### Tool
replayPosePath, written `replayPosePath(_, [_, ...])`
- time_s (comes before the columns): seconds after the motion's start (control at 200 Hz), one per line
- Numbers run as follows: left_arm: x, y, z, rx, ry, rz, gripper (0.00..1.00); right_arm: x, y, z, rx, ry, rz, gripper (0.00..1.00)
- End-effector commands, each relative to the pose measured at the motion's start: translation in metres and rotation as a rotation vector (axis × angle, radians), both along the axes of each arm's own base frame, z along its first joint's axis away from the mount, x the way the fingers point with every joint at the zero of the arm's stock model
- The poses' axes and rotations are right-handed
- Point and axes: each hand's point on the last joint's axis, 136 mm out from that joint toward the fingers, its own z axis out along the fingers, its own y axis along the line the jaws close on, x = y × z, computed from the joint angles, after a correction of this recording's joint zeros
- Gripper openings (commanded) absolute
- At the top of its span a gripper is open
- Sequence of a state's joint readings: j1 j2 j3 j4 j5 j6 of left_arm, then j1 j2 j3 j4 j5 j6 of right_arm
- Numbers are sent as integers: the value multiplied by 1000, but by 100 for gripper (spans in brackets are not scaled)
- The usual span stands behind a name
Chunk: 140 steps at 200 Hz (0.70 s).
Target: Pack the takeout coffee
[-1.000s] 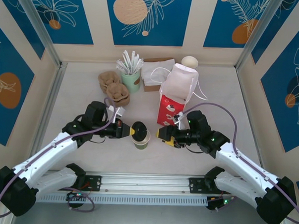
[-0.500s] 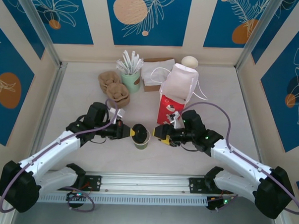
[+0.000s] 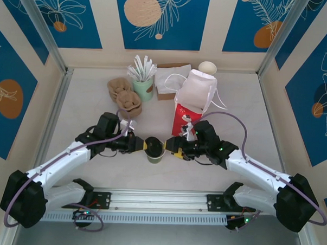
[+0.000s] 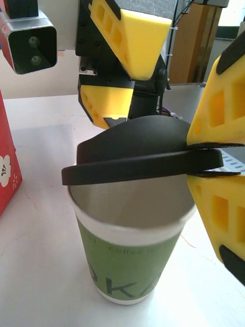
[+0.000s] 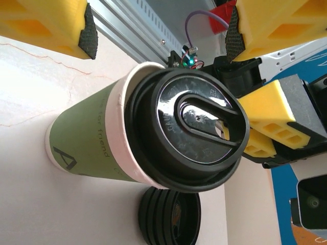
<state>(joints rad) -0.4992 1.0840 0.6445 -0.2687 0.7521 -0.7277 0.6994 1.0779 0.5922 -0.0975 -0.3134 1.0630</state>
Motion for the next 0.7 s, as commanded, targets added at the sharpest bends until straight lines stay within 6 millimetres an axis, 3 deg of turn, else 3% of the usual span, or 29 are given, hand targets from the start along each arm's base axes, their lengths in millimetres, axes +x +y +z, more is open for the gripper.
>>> replayPosePath(0.0, [1, 1, 0, -17, 2, -7, 22, 4, 7, 5, 14, -15, -2, 70])
replayPosePath(0.205, [0, 3, -4, 0, 3, -9, 30, 7, 12, 6, 7, -22, 5, 70])
replayPosePath(0.695, [1, 4, -17, 36, 13, -23, 30, 12, 17, 8, -3, -32, 6, 70])
